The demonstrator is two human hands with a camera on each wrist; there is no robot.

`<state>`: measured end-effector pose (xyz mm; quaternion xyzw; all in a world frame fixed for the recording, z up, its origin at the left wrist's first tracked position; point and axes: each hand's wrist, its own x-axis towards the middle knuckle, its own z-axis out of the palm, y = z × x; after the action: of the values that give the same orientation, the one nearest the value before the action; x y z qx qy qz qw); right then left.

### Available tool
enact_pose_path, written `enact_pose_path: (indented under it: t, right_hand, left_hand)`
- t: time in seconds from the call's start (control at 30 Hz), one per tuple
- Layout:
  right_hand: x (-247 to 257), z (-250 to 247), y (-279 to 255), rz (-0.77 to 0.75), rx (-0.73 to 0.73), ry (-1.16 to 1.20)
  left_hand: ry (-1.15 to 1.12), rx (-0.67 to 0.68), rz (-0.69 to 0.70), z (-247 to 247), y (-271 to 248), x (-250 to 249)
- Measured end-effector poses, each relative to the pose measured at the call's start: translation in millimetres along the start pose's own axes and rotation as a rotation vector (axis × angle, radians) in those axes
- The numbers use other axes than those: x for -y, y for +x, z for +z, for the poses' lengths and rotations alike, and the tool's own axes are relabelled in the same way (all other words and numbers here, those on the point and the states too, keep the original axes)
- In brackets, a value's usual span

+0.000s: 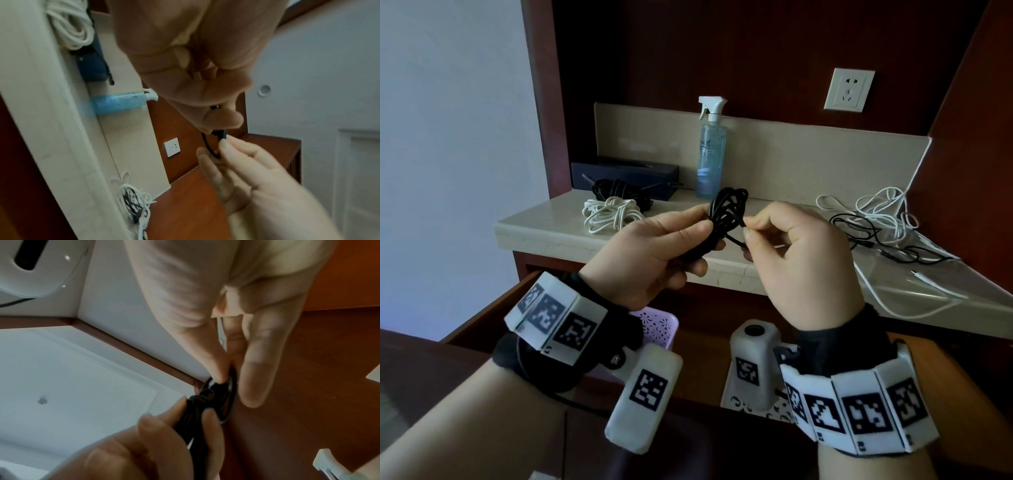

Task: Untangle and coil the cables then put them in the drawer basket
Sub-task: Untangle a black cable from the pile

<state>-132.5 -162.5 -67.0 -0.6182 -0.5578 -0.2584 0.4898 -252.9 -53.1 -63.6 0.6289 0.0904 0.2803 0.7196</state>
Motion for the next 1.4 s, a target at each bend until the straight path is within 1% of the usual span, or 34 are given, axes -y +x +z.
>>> enact_pose_path:
  t: [0.1, 0.17, 0.3, 0.37, 0.47, 0.53, 0.63, 0.7, 0.77, 0.9, 1.0, 1.03, 1.1, 1.17, 1.23, 1.33, 1.37, 1.4]
  right_hand:
    - [0, -6, 3, -0.058, 0.046, -0.087]
    - [0, -7, 4, -0.108, 0.055, -0.124]
    - [-1, -3, 4, -0.095, 0.000, -0.137]
    - [-2, 1, 3, -0.082, -0.048, -0.111]
    - [-1, 6, 2, -0.065, -0.099, -0.107]
    - [0, 7, 5, -0.048, -0.042, -0.101]
    - [1, 0, 13, -0.086, 0.102, -0.099]
    - [5, -4, 17, -0.090, 0.171, -0.150]
    - [10, -3, 19, -0.061, 0.200, -0.210]
    - [17, 5, 18, -0.057, 0.101, -0.265]
    - [15, 9, 20, -0.137, 0.077, -0.276]
    - [11, 10, 20, -0.178, 0.073, -0.255]
    - [4, 11, 20, -0.221, 0.033, -0.137]
    - [0, 11, 19, -0.202, -0.002, 0.011]
    - [0, 9, 18, -0.130, 0.016, 0.151]
    - [2, 4, 18, 0.083, 0.124, 0.411]
    - [1, 3, 18, 0.134, 0.146, 0.462]
    - [1, 4, 18, 0.146, 0.155, 0.460]
  left_hand:
    - [0.175, -0.033, 0.059, 1, -3, -1]
    - [0.234, -0.036, 0.073, 0, -4, -2]
    - [0.288, -0.046, 0.092, 0, -4, -4]
    - [0.275, -0.042, 0.097, 2, -4, -4]
    - [0.155, -0.036, 0.068, 3, -3, -3]
    - [0.146, -0.057, 0.072, 2, -3, -2]
    - [0.211, -0.088, 0.103, -1, -4, -1]
    - [0.268, -0.091, 0.111, -2, -5, -3]
    - [0.317, -0.095, 0.122, -2, -6, -4]
    - [0.308, -0.132, 0.162, -1, -7, -4]
    - [0.306, -0.134, 0.155, -2, -7, -4]
    - [0.289, -0.134, 0.149, -3, -8, -5]
    - [0.276, -0.118, 0.152, -7, -8, -8]
    - [0.302, -0.073, 0.151, -10, -8, -11]
    - [0.319, -0.049, 0.149, -13, -7, -12]
    - [0.344, -0.015, 0.135, -15, -6, -13]
    - [0.359, -0.001, 0.130, -15, -6, -13]
    - [0.382, 0.008, 0.128, -16, -6, -14]
